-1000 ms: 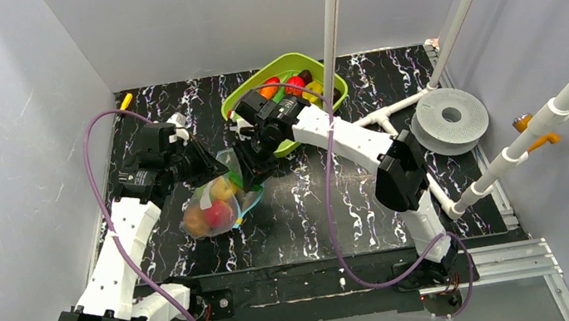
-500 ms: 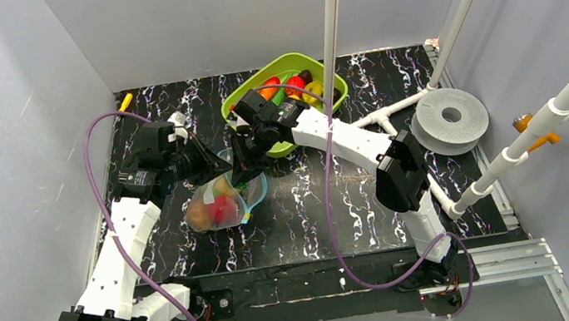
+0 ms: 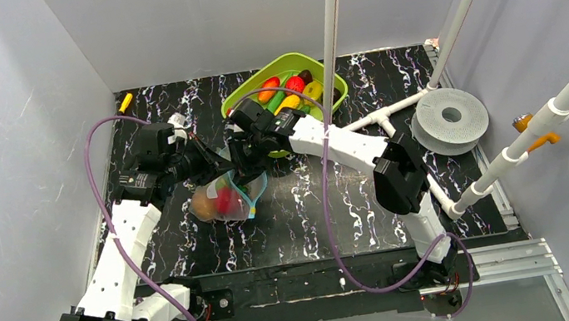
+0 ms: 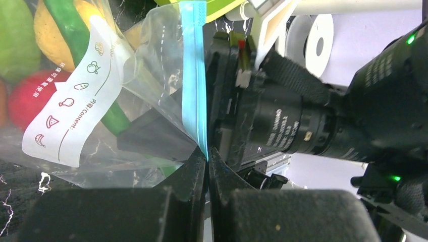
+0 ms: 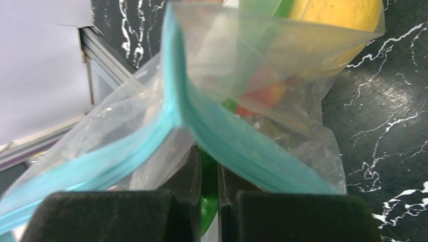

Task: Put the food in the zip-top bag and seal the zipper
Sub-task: Place the fake vegetable in the zipper food storage bag.

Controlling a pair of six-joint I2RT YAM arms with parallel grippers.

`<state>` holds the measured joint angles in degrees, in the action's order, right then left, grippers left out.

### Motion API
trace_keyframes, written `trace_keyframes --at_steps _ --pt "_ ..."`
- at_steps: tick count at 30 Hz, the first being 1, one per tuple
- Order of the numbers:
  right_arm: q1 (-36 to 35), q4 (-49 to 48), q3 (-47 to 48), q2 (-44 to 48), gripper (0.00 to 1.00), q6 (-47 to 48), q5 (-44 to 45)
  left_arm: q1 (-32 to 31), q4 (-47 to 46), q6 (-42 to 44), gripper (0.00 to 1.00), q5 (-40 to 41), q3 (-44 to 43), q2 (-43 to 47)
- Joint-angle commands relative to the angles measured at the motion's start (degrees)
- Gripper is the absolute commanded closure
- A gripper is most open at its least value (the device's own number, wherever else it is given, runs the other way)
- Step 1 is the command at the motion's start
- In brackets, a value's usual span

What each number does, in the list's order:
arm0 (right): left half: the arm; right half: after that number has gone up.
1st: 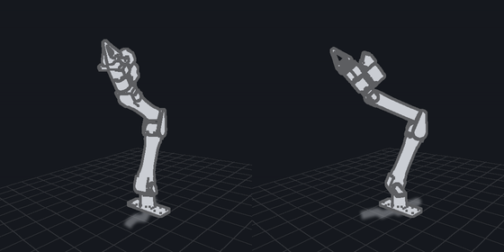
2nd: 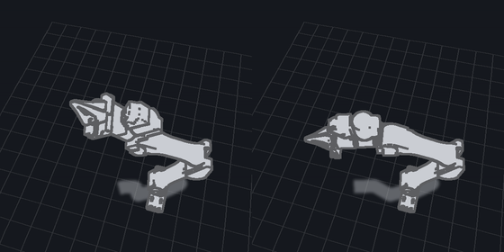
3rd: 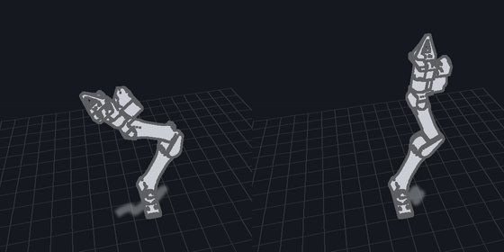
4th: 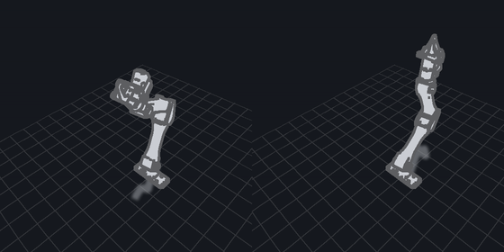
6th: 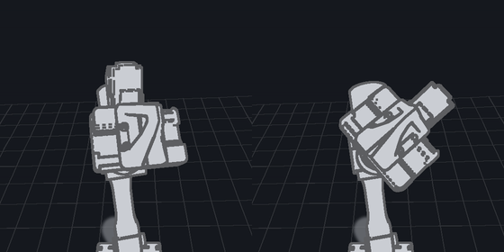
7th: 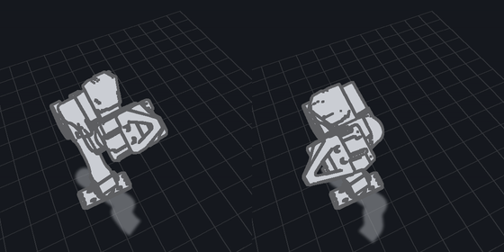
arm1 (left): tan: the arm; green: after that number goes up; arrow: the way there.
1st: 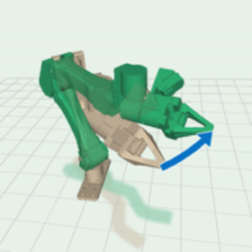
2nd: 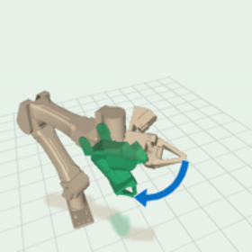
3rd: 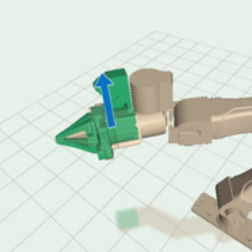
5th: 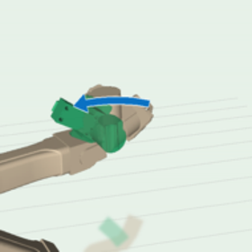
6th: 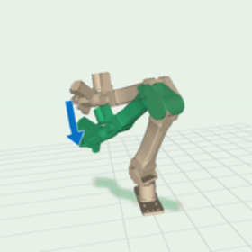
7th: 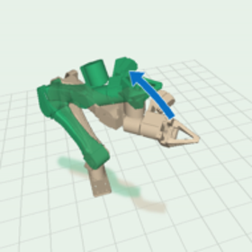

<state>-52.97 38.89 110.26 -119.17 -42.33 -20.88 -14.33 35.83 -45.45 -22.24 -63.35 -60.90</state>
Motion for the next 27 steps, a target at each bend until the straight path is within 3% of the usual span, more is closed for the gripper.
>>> trace_keyframes --at_steps 1,3,6,13,21,27 --pt "-1.6 -1.9 -1.7 2.9 0.99 5.9 8.0 -0.2 -1.1 -1.0 1.0 -1.4 -2.3 1.4" --pt "-2.0 -0.8 -1.2 2.3 0.99 7.0 9.0 -0.1 -1.1 -1.0 1.0 -0.5 -3.3 1.1" --pt "-2.2 1.4 0.8 1.5 0.83 8.0 8.6 -0.1 -1.2 -1.5 1.0 0.7 -3.9 0.9" --pt "-2.2 0.6 -1.2 3.2 0.77 9.5 10.4 0.0 -1.4 -2.8 1.0 4.5 -2.9 2.8" --pt "-2.3 3.8 0.8 6.0 0.6 12.4 7.6 0.1 1.0 -1.5 1.0 9.2 -3.6 4.0" --pt "-1.8 8.8 4.0 10.6 0.41 14.8 10.4 0.2 3.1 0.2 1.0 11.5 -3.1 5.0"
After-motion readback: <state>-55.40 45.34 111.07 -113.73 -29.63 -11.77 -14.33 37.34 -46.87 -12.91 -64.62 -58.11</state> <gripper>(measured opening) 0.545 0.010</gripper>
